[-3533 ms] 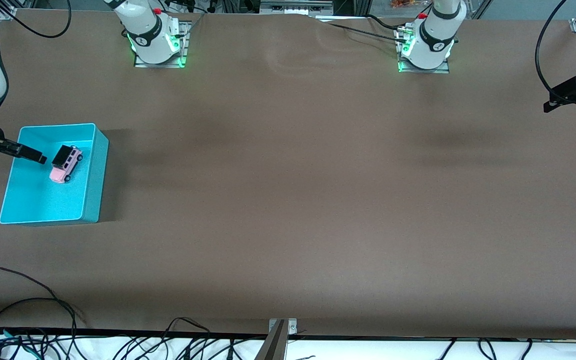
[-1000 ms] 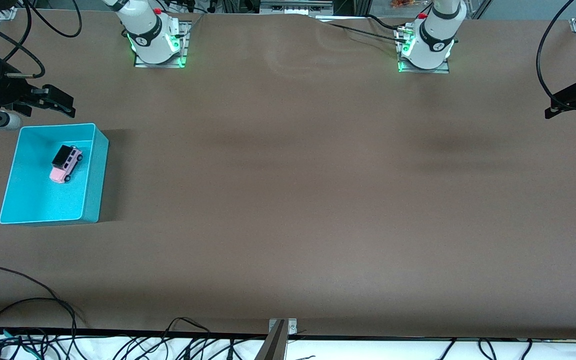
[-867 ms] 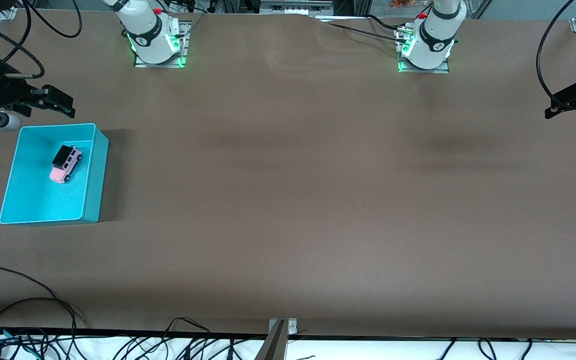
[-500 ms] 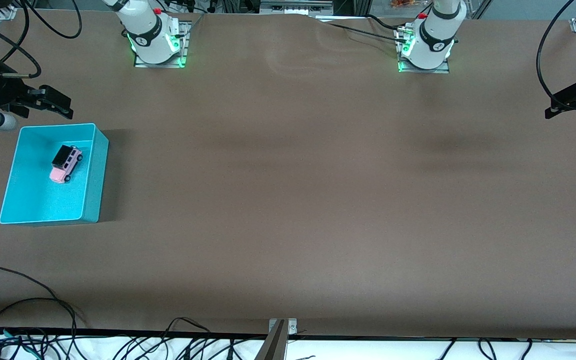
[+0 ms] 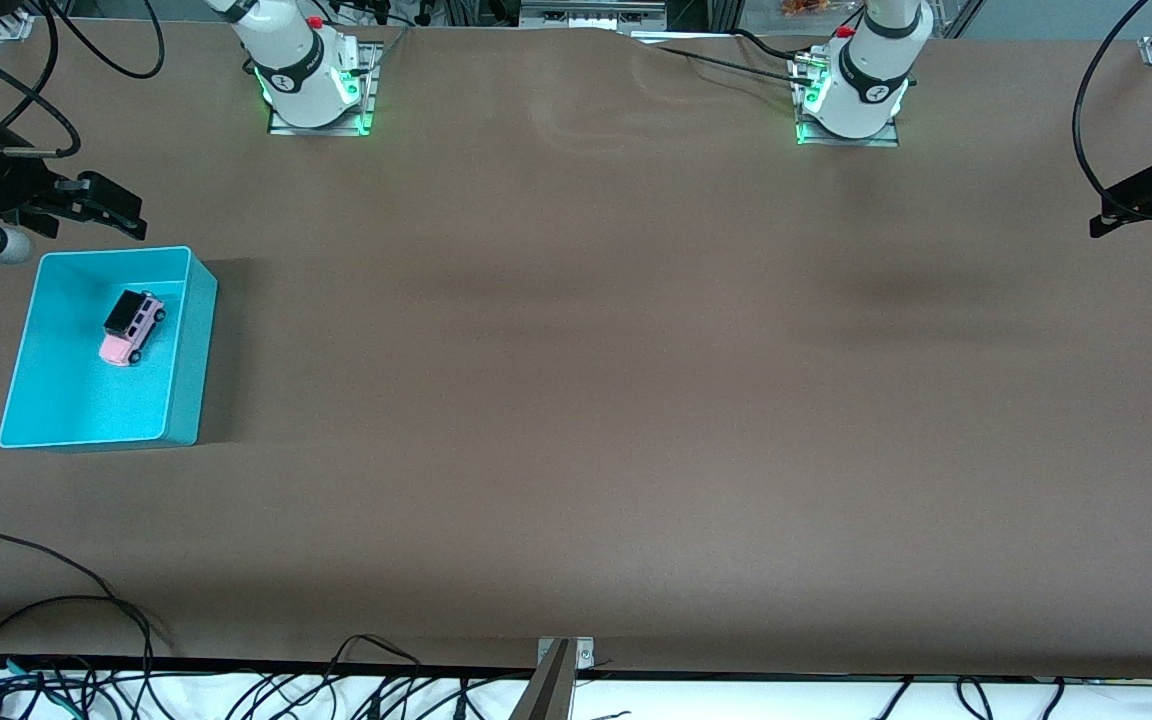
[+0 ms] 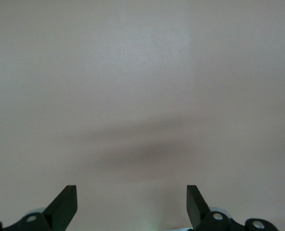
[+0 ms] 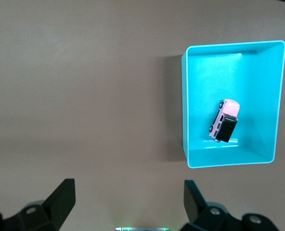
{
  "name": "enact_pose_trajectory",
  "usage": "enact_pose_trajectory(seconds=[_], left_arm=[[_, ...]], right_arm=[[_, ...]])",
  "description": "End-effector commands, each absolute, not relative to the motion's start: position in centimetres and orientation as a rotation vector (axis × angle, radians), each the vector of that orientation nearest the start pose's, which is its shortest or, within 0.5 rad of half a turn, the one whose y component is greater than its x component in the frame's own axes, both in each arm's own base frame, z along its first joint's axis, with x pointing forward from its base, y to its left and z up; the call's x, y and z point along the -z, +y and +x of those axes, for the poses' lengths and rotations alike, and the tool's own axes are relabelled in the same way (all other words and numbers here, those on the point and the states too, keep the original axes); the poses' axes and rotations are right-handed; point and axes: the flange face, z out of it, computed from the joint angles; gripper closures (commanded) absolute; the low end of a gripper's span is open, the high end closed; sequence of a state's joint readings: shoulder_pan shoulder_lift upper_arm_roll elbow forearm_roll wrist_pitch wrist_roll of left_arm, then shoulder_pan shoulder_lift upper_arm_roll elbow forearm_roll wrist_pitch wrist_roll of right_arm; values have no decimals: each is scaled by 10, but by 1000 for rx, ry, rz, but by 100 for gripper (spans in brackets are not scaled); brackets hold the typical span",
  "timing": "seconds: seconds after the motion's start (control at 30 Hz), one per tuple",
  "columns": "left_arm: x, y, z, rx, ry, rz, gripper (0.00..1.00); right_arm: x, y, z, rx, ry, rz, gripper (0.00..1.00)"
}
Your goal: Wind and store pink jeep toy
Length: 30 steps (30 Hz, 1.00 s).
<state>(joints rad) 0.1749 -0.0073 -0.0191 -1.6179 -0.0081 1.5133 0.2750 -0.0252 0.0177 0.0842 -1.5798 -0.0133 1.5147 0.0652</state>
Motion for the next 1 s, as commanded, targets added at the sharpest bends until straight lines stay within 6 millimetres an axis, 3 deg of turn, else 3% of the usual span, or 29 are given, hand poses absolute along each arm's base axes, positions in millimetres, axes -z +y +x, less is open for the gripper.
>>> enact_pose_trajectory(seconds=[0.0, 0.1, 0.43, 0.63, 0.7, 0.97], left_arm=[[-608, 84, 541, -152, 188, -3169, 0], [-608, 81, 541, -154, 193, -3169, 0], [-608, 85, 540, -154, 183, -3170, 0], [-608, 85, 540, -154, 183, -3170, 0], [-608, 84, 540, -154, 186, -3170, 0], [-608, 84, 540, -154, 186, -3170, 0]], right_arm=[[-615, 29, 555, -135, 7, -3134, 0], [-626, 26, 557, -106, 14, -3137, 0], [-614, 23, 566, -129, 24, -3161, 0], [-618, 27, 565, -105, 5, -3263, 0], [-620, 33, 565, -96, -5, -3263, 0], [-618, 28, 564, -121, -6, -3209, 0]])
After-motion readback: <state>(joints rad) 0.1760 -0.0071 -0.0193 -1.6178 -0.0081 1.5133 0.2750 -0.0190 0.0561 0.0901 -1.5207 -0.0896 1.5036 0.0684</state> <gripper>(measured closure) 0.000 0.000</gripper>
